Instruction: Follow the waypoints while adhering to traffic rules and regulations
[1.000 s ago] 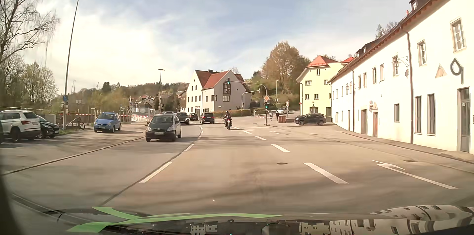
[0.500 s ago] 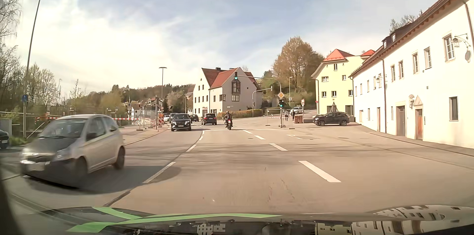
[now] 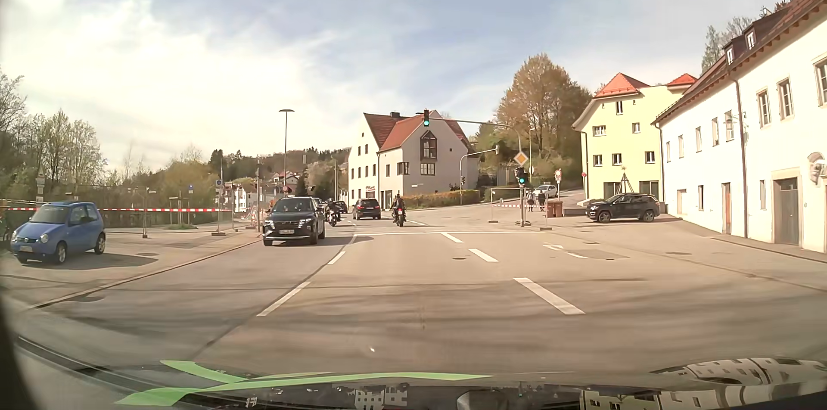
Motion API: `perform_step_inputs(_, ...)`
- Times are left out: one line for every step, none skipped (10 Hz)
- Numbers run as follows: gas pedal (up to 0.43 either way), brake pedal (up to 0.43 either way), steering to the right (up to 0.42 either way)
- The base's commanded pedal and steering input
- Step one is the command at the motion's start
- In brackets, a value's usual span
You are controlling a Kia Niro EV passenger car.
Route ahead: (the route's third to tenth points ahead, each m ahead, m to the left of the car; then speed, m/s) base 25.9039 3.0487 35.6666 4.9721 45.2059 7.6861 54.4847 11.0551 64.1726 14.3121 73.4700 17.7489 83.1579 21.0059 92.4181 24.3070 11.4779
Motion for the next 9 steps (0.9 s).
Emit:
perform_step_inputs(0.047, 0.0, -0.029)
perform_step_inputs(0.047, 0.0, -0.028)
perform_step_inputs(0.059, 0.0, -0.028)
perform_step_inputs(0.059, 0.0, -0.028)
perform_step_inputs(0.059, 0.0, -0.027)
perform_step_inputs(0.059, 0.0, -0.027)
perform_step_inputs(0.059, 0.0, -0.026)
perform_step_inputs(0.059, 0.0, -0.026)
perform_step_inputs(0.059, 0.0, -0.026)
